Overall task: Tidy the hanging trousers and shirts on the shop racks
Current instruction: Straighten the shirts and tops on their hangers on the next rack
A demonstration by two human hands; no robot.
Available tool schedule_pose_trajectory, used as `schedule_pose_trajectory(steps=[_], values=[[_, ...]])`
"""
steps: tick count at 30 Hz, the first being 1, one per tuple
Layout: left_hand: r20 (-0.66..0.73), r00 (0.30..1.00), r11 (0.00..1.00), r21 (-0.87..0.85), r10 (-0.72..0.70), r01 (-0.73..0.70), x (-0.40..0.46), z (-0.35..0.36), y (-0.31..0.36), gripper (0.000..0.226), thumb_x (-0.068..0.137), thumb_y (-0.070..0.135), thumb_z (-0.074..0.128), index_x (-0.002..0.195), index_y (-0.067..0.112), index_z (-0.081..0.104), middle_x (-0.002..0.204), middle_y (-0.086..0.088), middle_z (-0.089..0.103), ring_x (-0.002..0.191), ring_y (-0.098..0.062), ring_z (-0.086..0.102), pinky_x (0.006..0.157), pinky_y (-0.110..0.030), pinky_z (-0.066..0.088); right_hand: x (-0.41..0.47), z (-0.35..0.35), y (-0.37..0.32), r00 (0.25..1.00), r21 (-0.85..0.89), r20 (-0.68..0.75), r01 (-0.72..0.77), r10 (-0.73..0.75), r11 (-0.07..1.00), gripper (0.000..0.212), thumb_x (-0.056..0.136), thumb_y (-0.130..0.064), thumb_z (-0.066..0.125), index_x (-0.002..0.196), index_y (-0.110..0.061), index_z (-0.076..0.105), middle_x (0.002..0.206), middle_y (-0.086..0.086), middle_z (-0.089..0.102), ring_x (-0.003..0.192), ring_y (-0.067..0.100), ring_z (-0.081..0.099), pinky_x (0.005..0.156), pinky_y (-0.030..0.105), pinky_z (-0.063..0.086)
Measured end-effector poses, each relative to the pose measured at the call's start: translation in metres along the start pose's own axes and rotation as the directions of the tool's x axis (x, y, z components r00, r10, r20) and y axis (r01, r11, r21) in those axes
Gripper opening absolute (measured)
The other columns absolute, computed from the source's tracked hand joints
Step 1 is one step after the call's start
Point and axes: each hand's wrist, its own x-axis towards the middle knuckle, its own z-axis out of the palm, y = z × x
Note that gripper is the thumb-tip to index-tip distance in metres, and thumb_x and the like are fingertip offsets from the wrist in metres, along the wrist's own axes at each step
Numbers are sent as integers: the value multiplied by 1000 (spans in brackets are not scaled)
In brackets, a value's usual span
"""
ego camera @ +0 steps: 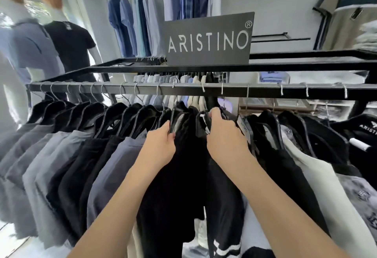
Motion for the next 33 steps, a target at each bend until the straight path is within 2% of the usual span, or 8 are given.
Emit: schedule_pose_trajectory(steps=[3,8,15,21,25,28,30,33], values=[[-19,999,999,14,-33,33,9,2,5,13,95,13,43,98,8,55,99,-8,67,93,-27,60,76,-39,49,-9,8,-7,984,-105,-172,30,-47,994,43,85,-5,64,121,-15,44,115,11,57,69,27,67,43,27,22],[-68,995,997,-19,-73,72,7,4,11,12,92,11,45,88,3,52,96,-11,68,90,-30,60,76,-47,51,-17,19,-12,992,-70,-105,66,-73,995,36,91,-2,54,123,-15,44,151,12,27,122,27,47,62,34,39],[-97,988,990,-82,-124,116,21,15,22,13,90,9,49,80,7,58,94,-12,71,95,-30,62,75,-32,45,-27,49,-1,956,-16,-240,167,-166,986,27,64,13,70,79,-7,59,137,26,52,125,38,53,65,35,53],[-113,982,986,-86,-155,145,1,49,6,27,88,8,51,112,10,63,101,-14,70,100,-34,61,80,-29,43,-25,54,18,823,-79,-365,438,-435,895,30,82,5,32,80,1,62,133,29,55,132,42,46,104,49,45],[-102,987,962,-257,-125,95,-40,49,-21,40,90,8,49,126,24,58,102,5,71,93,-16,68,90,-35,52,-21,65,21,787,-133,-315,517,-530,846,20,79,1,47,83,3,67,115,24,66,122,38,57,99,45,50],[-146,982,956,-281,-124,79,-79,36,-43,33,91,6,54,117,24,64,96,16,67,92,-3,64,89,-25,49,-33,67,6,826,-172,-93,537,-557,826,13,69,-1,67,82,-2,67,93,16,68,102,37,66,84,39,54],[-135,981,937,-338,-137,85,-109,26,-58,31,91,4,57,110,26,66,89,25,67,91,9,62,90,-20,48,-48,65,-11,844,-226,107,535,-525,814,10,78,-10,63,88,-10,63,91,8,64,92,32,64,72,36,41],[-101,969,894,-416,-224,164,-155,2,-80,41,92,2,58,126,24,59,80,45,59,100,20,55,94,-11,38,-68,63,-33,859,-227,112,511,-499,829,17,82,-12,58,98,-15,56,96,5,64,92,31,62,75,38,35]])
